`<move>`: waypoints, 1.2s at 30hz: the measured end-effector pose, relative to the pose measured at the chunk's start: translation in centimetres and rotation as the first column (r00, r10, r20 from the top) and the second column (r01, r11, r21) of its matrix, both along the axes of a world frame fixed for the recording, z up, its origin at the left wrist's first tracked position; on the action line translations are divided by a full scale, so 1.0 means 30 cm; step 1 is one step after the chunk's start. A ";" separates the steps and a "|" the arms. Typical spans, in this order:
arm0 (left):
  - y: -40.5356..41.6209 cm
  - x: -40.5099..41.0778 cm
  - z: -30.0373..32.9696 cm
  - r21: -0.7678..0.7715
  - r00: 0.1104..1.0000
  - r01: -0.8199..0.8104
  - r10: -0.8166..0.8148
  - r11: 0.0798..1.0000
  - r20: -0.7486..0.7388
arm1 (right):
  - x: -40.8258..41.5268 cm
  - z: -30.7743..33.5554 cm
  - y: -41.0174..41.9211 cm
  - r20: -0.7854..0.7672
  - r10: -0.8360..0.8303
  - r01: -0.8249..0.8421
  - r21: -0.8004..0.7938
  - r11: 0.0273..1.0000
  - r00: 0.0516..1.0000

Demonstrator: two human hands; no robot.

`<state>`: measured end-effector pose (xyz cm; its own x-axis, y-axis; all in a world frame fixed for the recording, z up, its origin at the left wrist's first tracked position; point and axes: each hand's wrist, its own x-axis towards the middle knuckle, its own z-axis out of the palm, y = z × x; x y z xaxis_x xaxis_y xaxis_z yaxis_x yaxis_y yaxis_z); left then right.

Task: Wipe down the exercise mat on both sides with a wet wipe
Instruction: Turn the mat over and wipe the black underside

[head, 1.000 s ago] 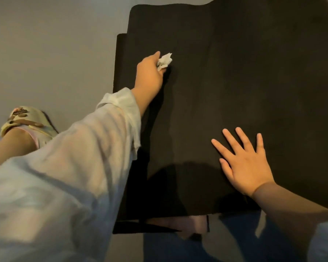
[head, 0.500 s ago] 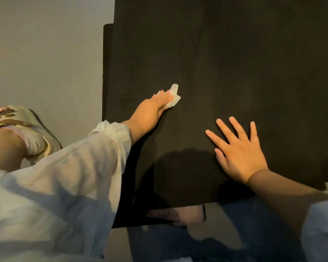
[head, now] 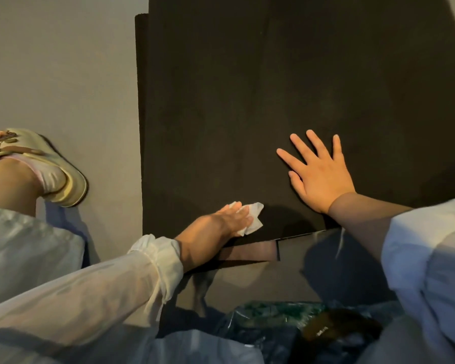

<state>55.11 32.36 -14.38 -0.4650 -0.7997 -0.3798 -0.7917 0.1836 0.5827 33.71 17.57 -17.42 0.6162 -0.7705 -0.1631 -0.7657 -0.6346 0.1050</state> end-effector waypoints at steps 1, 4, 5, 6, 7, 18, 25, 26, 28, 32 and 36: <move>0.008 -0.012 0.013 0.065 0.994 0.050 -0.056 0.997 0.094 | 0.001 0.001 0.001 -0.003 -0.002 0.002 0.001 1.000 1.000; 0.010 -0.029 0.060 0.146 0.948 0.125 -0.161 0.981 0.273 | 0.002 0.004 0.005 -0.003 -0.006 0.006 0.002 1.000 1.000; -0.001 -0.021 0.083 0.107 0.966 0.122 -0.143 0.987 0.214 | 0.002 0.005 0.005 -0.003 -0.006 0.006 0.002 1.000 1.000; -0.029 -0.010 0.117 0.063 0.989 0.087 -0.094 0.994 0.117 | 0.001 0.006 0.006 0.000 -0.008 0.008 0.003 1.000 1.000; -0.069 0.002 0.161 0.068 0.999 0.026 -0.028 0.997 0.024 | 0.001 0.007 0.005 0.007 -0.009 0.009 0.002 1.000 1.000; -0.720 0.165 0.221 -0.450 0.720 -0.665 0.672 0.596 -0.174 | 0.002 0.007 0.000 0.027 -0.003 0.002 0.029 1.000 1.000; -1.008 0.160 0.088 -0.437 0.718 -0.495 0.637 0.751 0.281 | -0.001 0.005 -0.008 0.127 0.015 -0.018 0.022 1.000 0.992; -1.045 0.166 0.078 -0.387 0.710 -0.494 0.618 0.779 0.338 | 0.000 0.006 -0.009 0.128 0.021 -0.023 0.012 1.000 0.992; -1.063 0.177 0.049 -0.287 0.710 -0.515 0.589 0.808 0.385 | -0.001 0.008 -0.012 0.118 0.034 -0.033 -0.007 0.999 0.992; -0.922 0.175 -0.031 -0.431 0.748 -0.590 0.663 0.683 0.027 | -0.001 0.010 -0.012 0.129 0.027 -0.026 -0.003 1.000 0.991; -0.802 0.148 -0.020 -0.402 0.778 -0.602 0.620 0.691 -0.100 | -0.003 0.015 -0.008 0.176 0.017 -0.023 0.029 0.999 0.984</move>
